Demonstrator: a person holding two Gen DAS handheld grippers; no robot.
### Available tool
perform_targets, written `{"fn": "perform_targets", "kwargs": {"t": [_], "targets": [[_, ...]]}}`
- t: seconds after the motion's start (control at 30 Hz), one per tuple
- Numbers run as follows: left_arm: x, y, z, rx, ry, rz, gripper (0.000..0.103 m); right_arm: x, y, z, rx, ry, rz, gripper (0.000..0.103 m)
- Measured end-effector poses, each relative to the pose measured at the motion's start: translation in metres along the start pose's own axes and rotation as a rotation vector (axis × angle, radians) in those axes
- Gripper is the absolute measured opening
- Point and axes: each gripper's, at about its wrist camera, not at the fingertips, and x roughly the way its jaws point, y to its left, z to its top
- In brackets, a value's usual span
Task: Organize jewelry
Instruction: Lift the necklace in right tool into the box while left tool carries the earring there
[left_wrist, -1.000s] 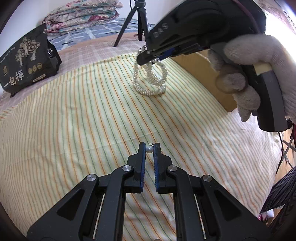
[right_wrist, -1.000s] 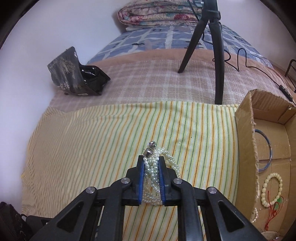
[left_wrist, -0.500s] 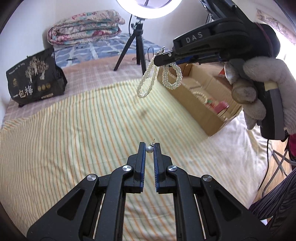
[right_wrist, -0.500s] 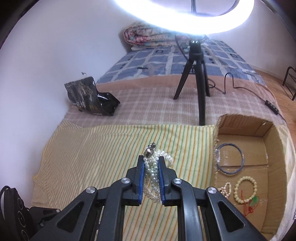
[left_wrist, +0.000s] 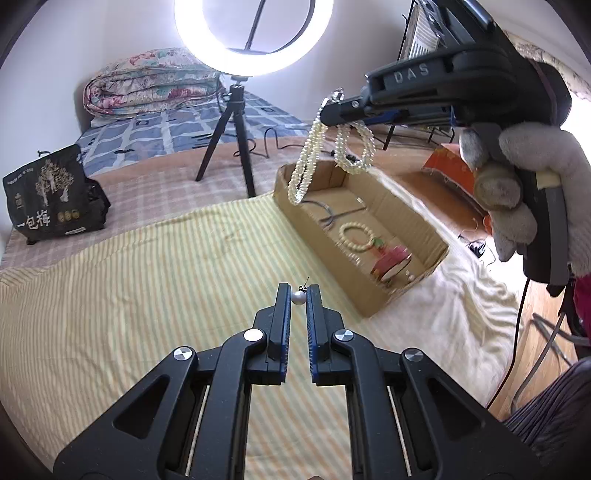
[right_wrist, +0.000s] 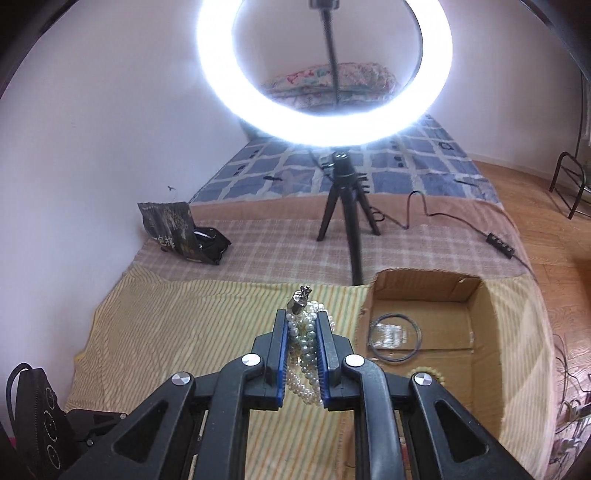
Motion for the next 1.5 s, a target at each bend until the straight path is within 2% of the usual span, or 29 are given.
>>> {"fn": "perform_targets", "kwargs": {"t": [0.2, 0.57, 1.13, 1.5], "targets": [[0.009, -0.019, 0.019, -0.028, -0.027, -0.007, 0.006, -0.017, -0.03, 0.004, -0.004, -0.016, -0.054, 0.012], [0.046, -0.062, 0.039, 0.007, -0.033, -0.018, 0.006, -0.017, -0.074, 0.003, 0.023, -0.002, -0.092, 0.011], [0.095, -0.073, 0.062, -0.067, -0.022, 0.065, 0.006, 0.005, -0.122, 0.009, 0.059, 0.017, -0.122, 0.011], [0.118, -0.081, 0.067, -0.109, -0.006, 0.067, 0.006, 0.026, -0.136, 0.007, 0.079, 0.037, -0.124, 0.012]]}}
